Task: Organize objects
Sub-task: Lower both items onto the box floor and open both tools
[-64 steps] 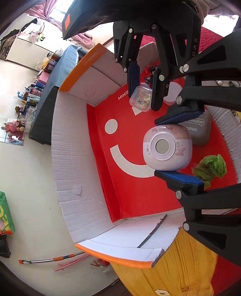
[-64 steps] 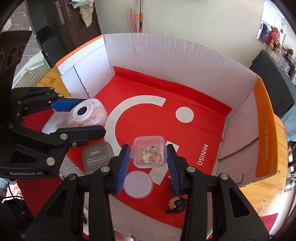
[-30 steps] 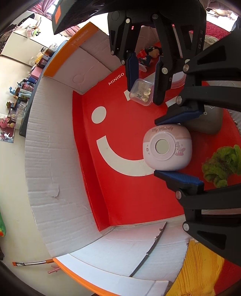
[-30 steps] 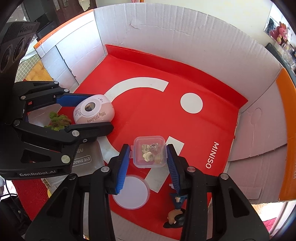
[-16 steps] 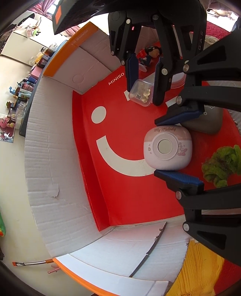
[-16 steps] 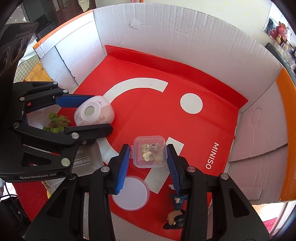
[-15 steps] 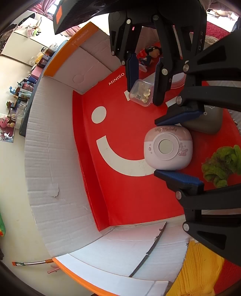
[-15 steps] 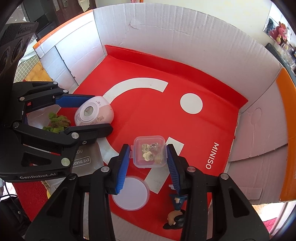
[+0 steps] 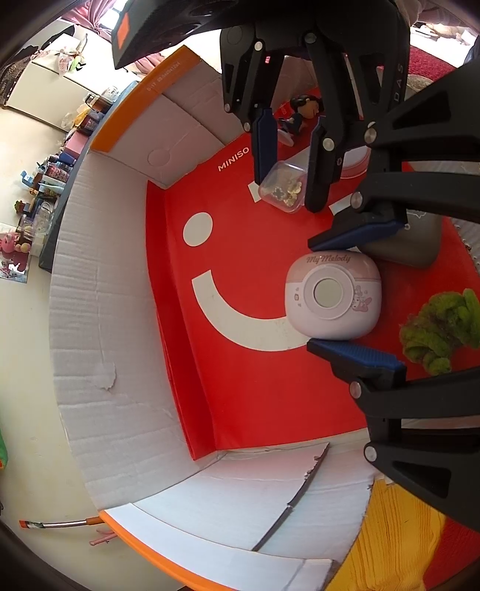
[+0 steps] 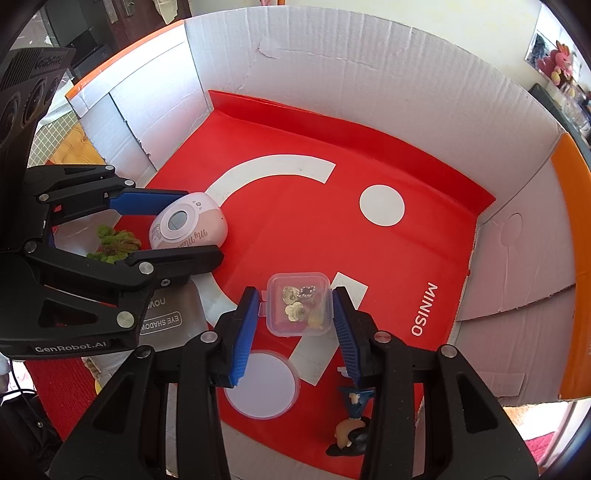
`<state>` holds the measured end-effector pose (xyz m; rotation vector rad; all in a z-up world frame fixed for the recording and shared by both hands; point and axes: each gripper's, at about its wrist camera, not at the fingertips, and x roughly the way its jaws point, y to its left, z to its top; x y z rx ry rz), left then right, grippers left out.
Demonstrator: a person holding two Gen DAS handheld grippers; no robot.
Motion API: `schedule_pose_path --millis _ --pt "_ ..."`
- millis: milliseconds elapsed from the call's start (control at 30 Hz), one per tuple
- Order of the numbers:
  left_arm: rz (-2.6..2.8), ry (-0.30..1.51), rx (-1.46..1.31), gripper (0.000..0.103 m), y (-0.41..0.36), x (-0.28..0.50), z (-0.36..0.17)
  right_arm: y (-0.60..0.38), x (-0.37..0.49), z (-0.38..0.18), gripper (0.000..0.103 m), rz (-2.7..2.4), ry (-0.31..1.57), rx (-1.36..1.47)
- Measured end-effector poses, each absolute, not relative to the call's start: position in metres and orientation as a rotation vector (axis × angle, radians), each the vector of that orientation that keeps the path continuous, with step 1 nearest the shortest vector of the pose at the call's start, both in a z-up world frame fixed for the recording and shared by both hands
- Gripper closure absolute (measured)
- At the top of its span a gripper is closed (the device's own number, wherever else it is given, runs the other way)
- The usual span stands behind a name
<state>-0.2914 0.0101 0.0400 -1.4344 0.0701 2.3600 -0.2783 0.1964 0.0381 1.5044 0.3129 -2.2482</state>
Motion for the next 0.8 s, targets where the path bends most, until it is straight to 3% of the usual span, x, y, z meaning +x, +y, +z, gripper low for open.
schedule_pose_path --millis 800 --pt "2.372 -0.006 -1.411 0.054 0.004 -0.286 0.057 0.228 -0.261 0.049 0.062 -2.274 0.298 1.470"
